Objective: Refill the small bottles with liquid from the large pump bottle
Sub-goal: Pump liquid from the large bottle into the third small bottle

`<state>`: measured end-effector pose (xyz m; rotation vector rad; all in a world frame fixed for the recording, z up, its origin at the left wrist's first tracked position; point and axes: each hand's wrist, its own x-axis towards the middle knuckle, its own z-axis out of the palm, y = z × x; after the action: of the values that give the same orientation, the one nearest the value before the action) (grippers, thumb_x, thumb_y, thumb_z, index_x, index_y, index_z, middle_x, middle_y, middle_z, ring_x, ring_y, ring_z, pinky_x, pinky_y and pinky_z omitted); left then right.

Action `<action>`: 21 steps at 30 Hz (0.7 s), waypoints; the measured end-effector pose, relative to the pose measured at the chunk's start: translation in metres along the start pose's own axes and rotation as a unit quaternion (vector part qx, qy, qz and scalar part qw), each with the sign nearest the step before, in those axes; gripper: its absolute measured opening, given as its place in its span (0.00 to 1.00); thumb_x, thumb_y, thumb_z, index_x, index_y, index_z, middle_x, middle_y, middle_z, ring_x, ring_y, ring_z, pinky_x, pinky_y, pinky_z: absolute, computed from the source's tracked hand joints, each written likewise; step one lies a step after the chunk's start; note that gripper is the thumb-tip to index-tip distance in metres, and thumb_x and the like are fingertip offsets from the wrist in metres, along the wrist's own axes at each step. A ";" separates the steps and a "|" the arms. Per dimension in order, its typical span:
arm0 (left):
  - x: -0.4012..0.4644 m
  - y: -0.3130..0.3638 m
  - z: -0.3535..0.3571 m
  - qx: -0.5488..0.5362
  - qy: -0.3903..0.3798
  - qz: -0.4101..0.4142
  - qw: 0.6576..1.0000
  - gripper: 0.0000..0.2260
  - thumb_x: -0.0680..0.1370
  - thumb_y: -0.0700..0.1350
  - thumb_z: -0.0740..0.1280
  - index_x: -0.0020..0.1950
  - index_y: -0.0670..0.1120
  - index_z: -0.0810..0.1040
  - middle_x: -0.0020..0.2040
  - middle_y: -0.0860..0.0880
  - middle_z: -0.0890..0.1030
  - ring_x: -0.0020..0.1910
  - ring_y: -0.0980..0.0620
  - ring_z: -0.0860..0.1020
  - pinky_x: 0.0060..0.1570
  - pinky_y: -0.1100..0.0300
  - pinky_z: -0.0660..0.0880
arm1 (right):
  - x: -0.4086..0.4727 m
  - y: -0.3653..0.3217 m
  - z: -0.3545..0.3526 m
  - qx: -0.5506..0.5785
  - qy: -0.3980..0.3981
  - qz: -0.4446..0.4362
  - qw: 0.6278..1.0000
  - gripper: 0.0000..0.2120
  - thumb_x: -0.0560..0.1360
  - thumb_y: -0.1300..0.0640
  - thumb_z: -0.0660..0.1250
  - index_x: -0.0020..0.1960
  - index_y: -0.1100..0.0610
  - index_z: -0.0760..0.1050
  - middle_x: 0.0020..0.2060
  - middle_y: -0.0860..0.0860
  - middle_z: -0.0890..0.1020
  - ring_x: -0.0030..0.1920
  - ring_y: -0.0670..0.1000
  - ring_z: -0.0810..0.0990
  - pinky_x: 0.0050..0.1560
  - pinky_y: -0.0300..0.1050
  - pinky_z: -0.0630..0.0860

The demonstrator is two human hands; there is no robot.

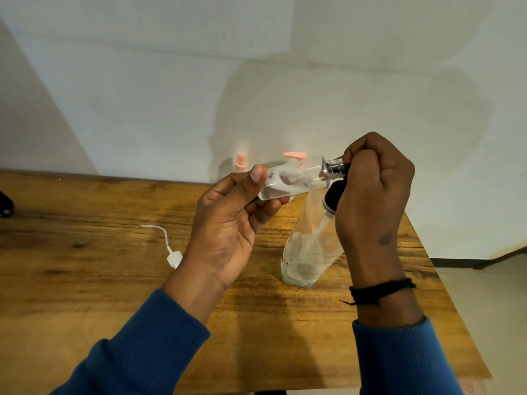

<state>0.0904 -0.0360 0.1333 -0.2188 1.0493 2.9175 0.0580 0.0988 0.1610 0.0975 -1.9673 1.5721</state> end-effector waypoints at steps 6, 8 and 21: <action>0.000 0.000 0.000 0.000 0.004 0.001 1.000 0.15 0.63 0.46 0.74 0.47 0.43 0.85 0.51 0.41 0.85 0.40 0.47 0.85 0.35 0.66 0.80 | 0.000 0.000 0.000 -0.012 -0.005 -0.003 1.000 0.10 0.73 0.68 0.53 0.34 0.62 0.68 0.26 0.46 0.66 0.27 0.44 0.63 0.26 0.38 0.60; 0.000 0.000 0.000 0.000 0.003 0.003 1.000 0.16 0.63 0.47 0.74 0.48 0.43 0.84 0.50 0.41 0.85 0.40 0.47 0.84 0.35 0.66 0.80 | 0.000 0.000 0.000 -0.004 -0.008 0.002 1.000 0.11 0.73 0.68 0.53 0.34 0.61 0.68 0.25 0.45 0.66 0.26 0.43 0.64 0.25 0.37 0.61; -0.002 0.000 0.002 0.009 -0.002 0.000 1.000 0.10 0.64 0.46 0.74 0.44 0.45 0.87 0.51 0.42 0.86 0.40 0.47 0.85 0.35 0.65 0.80 | 0.002 -0.007 -0.005 0.010 -0.020 0.015 1.000 0.13 0.74 0.73 0.52 0.35 0.64 0.68 0.27 0.51 0.64 0.24 0.43 0.62 0.24 0.32 0.59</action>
<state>0.0919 -0.0344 0.1350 -0.2112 1.0755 2.9053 0.0617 0.1018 0.1688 0.1086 -1.9921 1.6202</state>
